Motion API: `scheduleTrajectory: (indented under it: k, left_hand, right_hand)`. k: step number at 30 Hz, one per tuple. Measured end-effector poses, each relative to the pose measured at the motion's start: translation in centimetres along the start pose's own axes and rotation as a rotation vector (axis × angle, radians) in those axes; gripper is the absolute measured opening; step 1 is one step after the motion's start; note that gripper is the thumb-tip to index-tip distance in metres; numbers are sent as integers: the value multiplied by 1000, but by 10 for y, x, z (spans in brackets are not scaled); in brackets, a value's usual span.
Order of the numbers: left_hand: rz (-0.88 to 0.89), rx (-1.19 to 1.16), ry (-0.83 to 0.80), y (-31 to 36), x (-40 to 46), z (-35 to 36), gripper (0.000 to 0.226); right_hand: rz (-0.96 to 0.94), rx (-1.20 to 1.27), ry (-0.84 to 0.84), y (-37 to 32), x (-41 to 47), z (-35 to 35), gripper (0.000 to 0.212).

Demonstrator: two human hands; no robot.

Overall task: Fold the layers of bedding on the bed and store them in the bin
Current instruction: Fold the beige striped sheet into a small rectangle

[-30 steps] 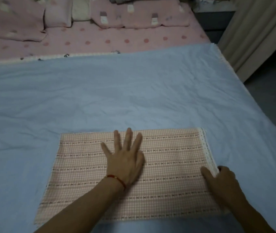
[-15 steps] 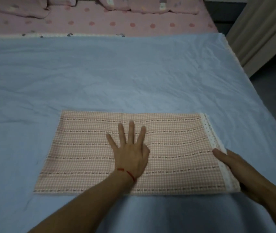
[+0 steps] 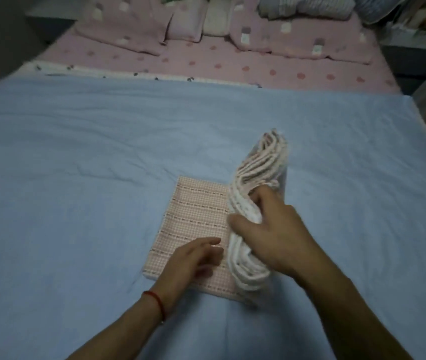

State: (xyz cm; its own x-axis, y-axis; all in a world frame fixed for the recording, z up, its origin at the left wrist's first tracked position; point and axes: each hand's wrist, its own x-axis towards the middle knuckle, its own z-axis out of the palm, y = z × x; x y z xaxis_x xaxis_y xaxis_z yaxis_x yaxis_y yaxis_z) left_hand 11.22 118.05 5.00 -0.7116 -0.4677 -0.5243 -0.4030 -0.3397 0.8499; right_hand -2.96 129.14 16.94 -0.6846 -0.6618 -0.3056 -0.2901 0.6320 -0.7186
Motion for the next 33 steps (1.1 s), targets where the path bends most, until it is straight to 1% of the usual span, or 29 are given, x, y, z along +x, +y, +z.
scheduleTrajectory:
  k: [1, 2, 3, 4, 5, 6, 7, 9, 10, 11, 12, 14, 15, 16, 17, 18, 19, 21, 24, 26, 28, 30, 33]
  left_hand:
    - [-77, -176, 38, 11, -1, -20, 28]
    - [-146, -323, 67, 23, 1, -35, 33]
    - [-192, -381, 98, 28, 7, -54, 37]
    - [-224, -388, 130, 32, 14, -68, 41]
    - [-257, -314, 153, 31, 23, -78, 44]
    - [-276, -165, 162, 26, 31, -84, 47]
    - [-259, 45, 165, 20, 37, -85, 48]
    - [-125, 434, 188, 4, 45, -80, 47]
    - [-41, 541, 208, -2, 48, -75, 50]
    - [30, 601, 234, -8, 50, -73, 54]
    - [109, 641, 265, -13, 52, -70, 57]
    - [230, 716, 298, -27, 60, -72, 58]
    - [247, 791, 310, -33, 63, -73, 60]
    - [226, 891, 335, -39, 68, -75, 63]
    - [169, 975, 366, -42, 72, -76, 67]
    - [107, 1001, 386, -43, 73, -74, 71]
    - [59, 970, 377, -44, 78, -73, 77]
    - [-23, 910, 304, -38, 84, -70, 92]
    - [-285, 836, 207, -17, 107, -72, 120]
    - [-395, 821, 226, -6, 120, -68, 132]
    - [-408, 893, 264, -4, 129, -62, 132]
    - [-408, 837, 283, -6, 130, -61, 125]
    - [-397, 774, 252, 0, 129, -64, 109]
  right_hand:
    - [-2, -53, -20, -12, 13, 29, 43]
    - [19, -102, -58, -19, 26, 56, 61]
    - [49, -153, -124, -21, 38, 85, 77]
    - [86, -176, -203, -19, 49, 110, 83]
    - [117, -171, -265, -14, 56, 131, 80]
    - [119, -152, -284, -5, 58, 146, 71]
    - [83, -138, -237, 7, 57, 154, 59]
    - [-48, -145, 35, 33, 52, 153, 37]
    - [-98, -201, 165, 46, 52, 148, 36]
    - [-112, -274, 252, 58, 56, 142, 43]
    - [-88, -355, 276, 70, 63, 132, 53]
    - [13, -481, 172, 91, 86, 116, 62]
    - [71, -502, 92, 100, 99, 114, 65]
    - [114, -501, 21, 109, 111, 115, 68]
    - [135, -500, -8, 117, 117, 120, 70]
    - [132, -516, 5, 125, 120, 127, 71]
    - [108, -547, 43, 132, 124, 138, 71]
    - [62, -599, 155, 143, 123, 152, 73]
    - [40, -650, 219, 151, 131, 158, 76]
    - [24, -674, 264, 156, 135, 162, 76]
    - [-6, -679, 321, 164, 140, 166, 75]
    - [-40, -674, 347, 168, 143, 168, 73]
    - [-53, -664, 366, 174, 146, 170, 71]
